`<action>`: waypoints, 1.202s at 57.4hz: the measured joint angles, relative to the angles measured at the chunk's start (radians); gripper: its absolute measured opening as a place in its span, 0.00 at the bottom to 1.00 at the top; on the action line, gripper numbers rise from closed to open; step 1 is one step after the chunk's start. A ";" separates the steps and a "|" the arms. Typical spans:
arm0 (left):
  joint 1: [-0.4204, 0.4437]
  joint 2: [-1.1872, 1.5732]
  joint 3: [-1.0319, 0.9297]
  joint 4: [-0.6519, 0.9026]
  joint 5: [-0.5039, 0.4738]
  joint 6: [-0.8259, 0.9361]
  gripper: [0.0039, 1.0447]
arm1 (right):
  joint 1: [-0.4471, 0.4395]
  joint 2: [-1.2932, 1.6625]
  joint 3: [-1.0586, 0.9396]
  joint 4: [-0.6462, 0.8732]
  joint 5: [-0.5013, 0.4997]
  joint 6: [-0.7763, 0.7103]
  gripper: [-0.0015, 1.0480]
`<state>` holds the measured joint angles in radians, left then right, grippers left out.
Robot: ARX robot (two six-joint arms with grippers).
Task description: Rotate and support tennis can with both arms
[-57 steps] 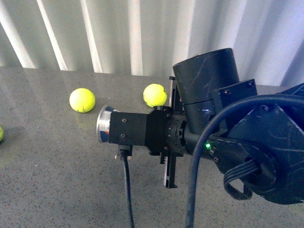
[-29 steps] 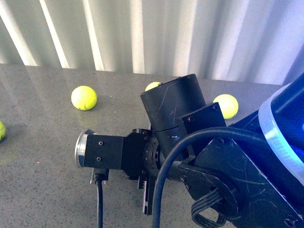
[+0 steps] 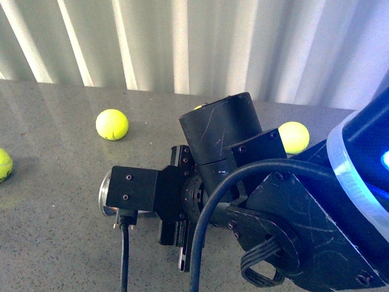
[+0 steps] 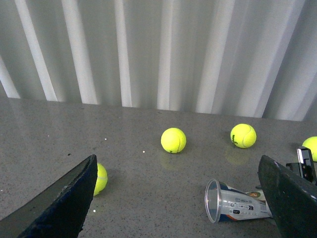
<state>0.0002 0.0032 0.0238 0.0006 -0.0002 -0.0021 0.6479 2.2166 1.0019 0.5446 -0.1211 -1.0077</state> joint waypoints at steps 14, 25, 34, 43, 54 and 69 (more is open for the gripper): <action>0.000 0.000 0.000 0.000 0.000 0.000 0.94 | 0.010 0.002 0.028 -0.016 0.015 0.016 0.92; 0.000 0.000 0.000 0.000 0.000 0.000 0.94 | 0.019 -0.012 0.033 -0.048 0.030 0.037 0.93; 0.000 0.000 0.000 0.000 0.000 0.000 0.94 | 0.024 -0.113 -0.024 -0.063 0.009 0.108 0.93; 0.000 0.000 0.000 0.000 0.000 0.000 0.94 | 0.003 -0.203 -0.117 -0.071 0.001 0.196 0.93; 0.000 0.000 0.000 0.000 0.000 0.000 0.94 | -0.004 -0.323 -0.269 -0.018 -0.022 0.273 0.93; 0.000 0.000 0.000 0.000 0.000 0.000 0.94 | -0.166 -0.553 -0.506 0.063 -0.037 0.352 0.93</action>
<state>0.0002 0.0032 0.0238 0.0006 -0.0002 -0.0021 0.4816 1.6638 0.4957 0.6075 -0.1581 -0.6559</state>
